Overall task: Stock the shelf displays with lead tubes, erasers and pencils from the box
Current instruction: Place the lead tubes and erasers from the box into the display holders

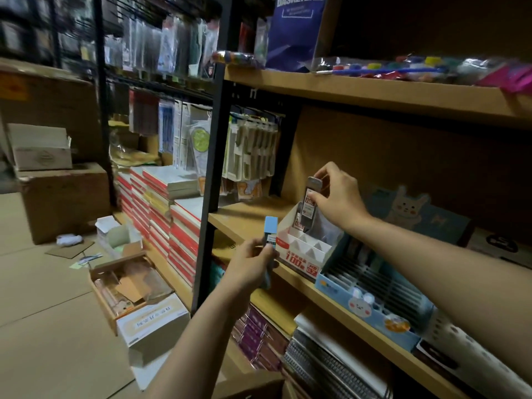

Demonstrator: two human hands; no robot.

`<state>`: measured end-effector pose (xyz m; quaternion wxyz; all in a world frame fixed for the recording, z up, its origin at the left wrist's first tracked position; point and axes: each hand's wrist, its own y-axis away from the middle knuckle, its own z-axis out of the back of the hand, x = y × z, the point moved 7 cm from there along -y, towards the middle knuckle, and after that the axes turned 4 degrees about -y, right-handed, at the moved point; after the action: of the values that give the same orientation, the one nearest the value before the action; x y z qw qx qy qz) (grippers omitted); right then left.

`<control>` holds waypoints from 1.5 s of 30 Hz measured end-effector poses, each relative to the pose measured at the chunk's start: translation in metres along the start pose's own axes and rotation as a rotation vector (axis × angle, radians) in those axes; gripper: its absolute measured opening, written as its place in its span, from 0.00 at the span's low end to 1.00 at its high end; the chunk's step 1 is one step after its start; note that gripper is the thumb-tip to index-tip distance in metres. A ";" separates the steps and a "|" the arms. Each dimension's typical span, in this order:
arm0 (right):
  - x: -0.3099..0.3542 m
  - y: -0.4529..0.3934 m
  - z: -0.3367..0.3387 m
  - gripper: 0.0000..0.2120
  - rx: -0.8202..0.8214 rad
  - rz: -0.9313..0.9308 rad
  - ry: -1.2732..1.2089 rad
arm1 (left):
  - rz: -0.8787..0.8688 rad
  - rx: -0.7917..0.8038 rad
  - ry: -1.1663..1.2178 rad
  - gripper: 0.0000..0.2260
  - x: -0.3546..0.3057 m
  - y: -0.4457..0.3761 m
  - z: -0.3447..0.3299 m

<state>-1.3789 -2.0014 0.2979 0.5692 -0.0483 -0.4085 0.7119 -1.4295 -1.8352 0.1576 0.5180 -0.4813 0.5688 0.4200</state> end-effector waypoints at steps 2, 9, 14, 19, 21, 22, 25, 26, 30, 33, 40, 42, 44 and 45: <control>-0.007 -0.003 0.001 0.13 0.020 -0.018 0.005 | 0.015 -0.008 0.020 0.10 0.005 -0.003 -0.002; -0.028 0.004 0.017 0.08 0.006 -0.038 0.071 | 0.062 -0.030 0.051 0.10 0.020 -0.016 -0.017; -0.035 0.012 -0.001 0.09 0.061 -0.049 0.101 | 0.056 0.008 0.030 0.11 0.023 -0.023 -0.024; -0.043 0.015 -0.009 0.04 0.097 -0.114 0.245 | 0.067 -0.025 0.055 0.08 0.032 -0.025 -0.021; -0.042 0.016 -0.010 0.06 0.096 -0.105 0.329 | 0.065 -0.022 0.051 0.08 0.033 -0.026 -0.023; -0.040 0.017 -0.010 0.06 0.078 -0.093 0.364 | 0.066 -0.014 0.046 0.09 0.033 -0.026 -0.025; -0.035 0.015 -0.009 0.08 0.045 -0.036 0.488 | 0.063 0.015 0.023 0.10 0.032 -0.025 -0.032; -0.034 0.016 -0.009 0.09 0.054 -0.030 0.520 | 0.061 0.023 0.018 0.10 0.033 -0.025 -0.034; -0.028 0.020 0.001 0.11 0.049 0.002 0.412 | 0.021 0.044 0.020 0.09 0.029 -0.020 -0.041; -0.016 0.031 0.019 0.06 0.072 -0.013 -0.009 | -0.062 0.086 0.016 0.07 0.016 -0.014 -0.048; -0.016 0.090 0.060 0.14 0.283 -0.115 -0.220 | -0.219 0.246 -0.074 0.10 -0.015 0.013 -0.096; -0.029 0.092 0.081 0.13 0.222 -0.186 -0.219 | -0.292 0.203 -0.180 0.11 -0.017 0.020 -0.107; -0.042 0.090 0.112 0.13 0.134 -0.212 -0.096 | -0.456 0.138 -0.414 0.13 -0.018 0.027 -0.115; -0.047 0.088 0.129 0.13 0.091 -0.208 -0.002 | -0.532 0.137 -0.535 0.14 -0.016 0.031 -0.120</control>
<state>-1.4992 -2.1109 0.3090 0.6413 0.0210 -0.3792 0.6667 -1.4821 -1.9450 0.1865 0.7700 -0.4498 0.2954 0.3429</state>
